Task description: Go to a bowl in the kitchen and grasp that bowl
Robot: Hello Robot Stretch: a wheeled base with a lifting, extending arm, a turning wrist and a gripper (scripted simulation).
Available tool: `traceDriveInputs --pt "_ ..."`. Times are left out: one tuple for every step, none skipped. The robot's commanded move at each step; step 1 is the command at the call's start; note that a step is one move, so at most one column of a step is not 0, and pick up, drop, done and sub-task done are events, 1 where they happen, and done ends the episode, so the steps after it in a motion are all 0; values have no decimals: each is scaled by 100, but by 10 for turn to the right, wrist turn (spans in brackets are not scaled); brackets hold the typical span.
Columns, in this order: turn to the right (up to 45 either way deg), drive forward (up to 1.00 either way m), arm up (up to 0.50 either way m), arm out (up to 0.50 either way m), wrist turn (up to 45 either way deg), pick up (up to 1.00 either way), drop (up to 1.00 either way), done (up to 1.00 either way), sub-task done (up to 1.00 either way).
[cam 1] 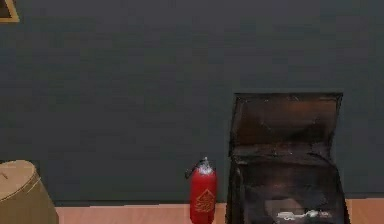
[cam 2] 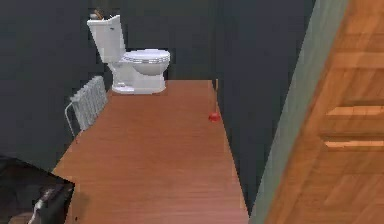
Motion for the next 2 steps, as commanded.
traceDriveInputs --pt "-450 0 0 0 0 0 0 0 0" --pt "-450 0 0 0 0 0 0 0 0"
